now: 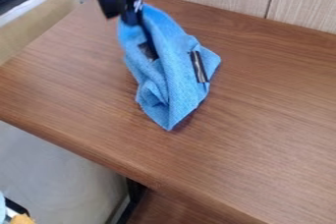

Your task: Fold the cloth from bottom right to top left

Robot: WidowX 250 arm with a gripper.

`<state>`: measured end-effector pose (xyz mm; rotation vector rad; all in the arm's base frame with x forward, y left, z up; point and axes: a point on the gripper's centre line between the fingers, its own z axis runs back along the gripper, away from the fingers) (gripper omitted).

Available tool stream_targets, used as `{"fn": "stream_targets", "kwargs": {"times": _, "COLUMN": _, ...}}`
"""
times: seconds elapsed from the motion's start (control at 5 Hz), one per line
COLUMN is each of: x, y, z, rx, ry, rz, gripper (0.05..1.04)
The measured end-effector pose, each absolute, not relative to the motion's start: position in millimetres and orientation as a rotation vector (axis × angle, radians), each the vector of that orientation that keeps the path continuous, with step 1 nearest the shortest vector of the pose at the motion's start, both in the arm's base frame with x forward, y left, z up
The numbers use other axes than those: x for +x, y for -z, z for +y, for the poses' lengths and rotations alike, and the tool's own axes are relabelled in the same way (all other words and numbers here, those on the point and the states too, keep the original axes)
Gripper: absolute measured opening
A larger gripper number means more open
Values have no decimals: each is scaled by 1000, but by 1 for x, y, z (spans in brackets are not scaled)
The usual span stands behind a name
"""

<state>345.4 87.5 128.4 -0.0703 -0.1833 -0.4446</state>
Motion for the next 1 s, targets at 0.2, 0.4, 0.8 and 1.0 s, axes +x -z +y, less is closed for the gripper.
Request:
{"fn": "stream_targets", "kwargs": {"times": 0.2, "x": 343, "y": -151, "z": 85, "rx": -61, "ry": 454, "rz": -224, "gripper": 1000}}
{"fn": "stream_targets", "kwargs": {"times": 0.4, "x": 338, "y": -171, "z": 80, "rx": -58, "ry": 466, "rz": -269, "gripper": 1000}}
{"fn": "stream_targets", "kwargs": {"times": 0.8, "x": 331, "y": -186, "z": 82, "rx": -76, "ry": 462, "rz": -303, "gripper": 1000}}
{"fn": "stream_targets", "kwargs": {"times": 1.0, "x": 331, "y": -186, "z": 83, "rx": -75, "ry": 462, "rz": -303, "gripper": 1000}}
